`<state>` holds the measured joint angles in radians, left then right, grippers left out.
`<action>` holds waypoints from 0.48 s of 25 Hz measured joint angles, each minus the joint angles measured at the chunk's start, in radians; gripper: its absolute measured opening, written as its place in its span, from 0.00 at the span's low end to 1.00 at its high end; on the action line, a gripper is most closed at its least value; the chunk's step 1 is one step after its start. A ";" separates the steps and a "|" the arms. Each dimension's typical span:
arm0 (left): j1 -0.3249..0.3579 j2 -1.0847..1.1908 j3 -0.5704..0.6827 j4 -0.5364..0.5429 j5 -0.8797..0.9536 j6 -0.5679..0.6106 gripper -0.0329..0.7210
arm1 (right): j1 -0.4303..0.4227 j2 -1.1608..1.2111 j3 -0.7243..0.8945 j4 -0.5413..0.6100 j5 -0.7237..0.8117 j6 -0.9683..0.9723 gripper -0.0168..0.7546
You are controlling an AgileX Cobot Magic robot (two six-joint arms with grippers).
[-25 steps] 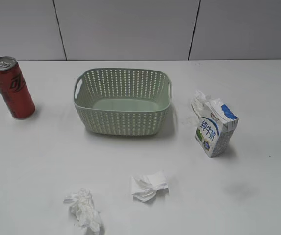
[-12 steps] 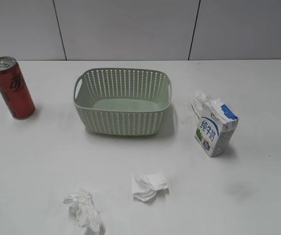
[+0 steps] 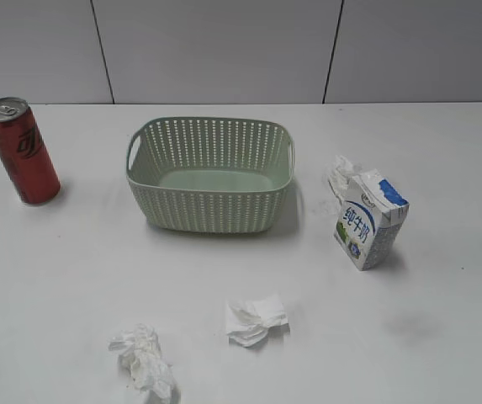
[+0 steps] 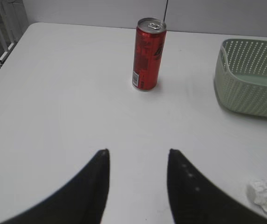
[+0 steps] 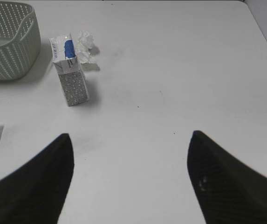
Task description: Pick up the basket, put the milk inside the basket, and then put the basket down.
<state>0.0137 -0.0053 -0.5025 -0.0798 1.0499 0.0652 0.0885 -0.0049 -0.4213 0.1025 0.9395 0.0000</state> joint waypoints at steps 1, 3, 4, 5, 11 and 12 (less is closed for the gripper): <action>0.000 0.000 0.000 0.000 -0.001 0.000 0.52 | 0.000 0.000 0.000 0.000 0.000 0.000 0.77; 0.000 0.000 -0.009 0.000 -0.010 0.000 0.73 | 0.000 0.000 0.000 0.000 0.000 0.000 0.77; 0.000 0.000 -0.015 0.000 -0.025 0.000 0.82 | 0.000 0.000 0.000 0.000 0.000 0.000 0.77; 0.000 0.003 -0.026 0.000 -0.046 0.000 0.87 | 0.000 0.000 0.000 0.000 0.000 0.000 0.77; 0.000 0.183 -0.121 -0.003 -0.207 0.000 0.93 | 0.000 0.000 0.000 0.000 0.000 0.000 0.77; 0.000 0.236 -0.145 -0.005 -0.233 0.000 0.93 | 0.000 0.000 0.000 0.000 0.000 0.000 0.77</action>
<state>0.0137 0.2311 -0.6471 -0.0850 0.8172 0.0652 0.0885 -0.0049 -0.4213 0.1025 0.9395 0.0000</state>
